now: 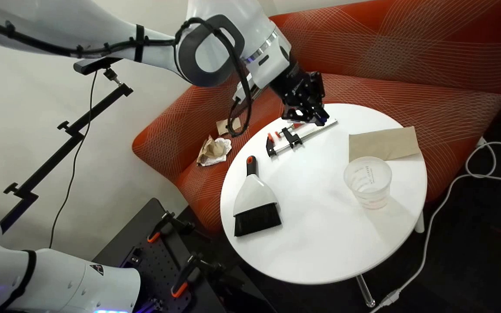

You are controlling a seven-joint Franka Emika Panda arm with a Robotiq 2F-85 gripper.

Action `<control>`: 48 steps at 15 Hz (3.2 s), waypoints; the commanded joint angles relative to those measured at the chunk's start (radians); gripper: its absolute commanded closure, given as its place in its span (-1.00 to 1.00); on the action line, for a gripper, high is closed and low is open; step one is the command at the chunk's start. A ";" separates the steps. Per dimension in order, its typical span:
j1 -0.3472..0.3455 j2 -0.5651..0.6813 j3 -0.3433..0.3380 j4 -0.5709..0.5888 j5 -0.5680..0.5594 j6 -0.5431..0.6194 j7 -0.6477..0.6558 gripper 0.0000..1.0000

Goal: Pick up the pen from the table and put it in the plastic cup. Pick up the pen from the plastic cup and put it back on the table. Pick up the plastic cup and move it to the left.

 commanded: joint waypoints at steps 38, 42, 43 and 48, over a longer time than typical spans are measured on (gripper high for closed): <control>-0.160 0.178 0.181 0.203 -1.193 -0.585 1.190 0.91; -0.168 0.237 0.191 0.239 -1.188 -0.588 1.184 0.91; -0.170 0.252 0.192 0.248 -1.185 -0.587 1.182 0.91; -0.177 0.295 0.193 0.275 -1.174 -0.580 1.176 0.02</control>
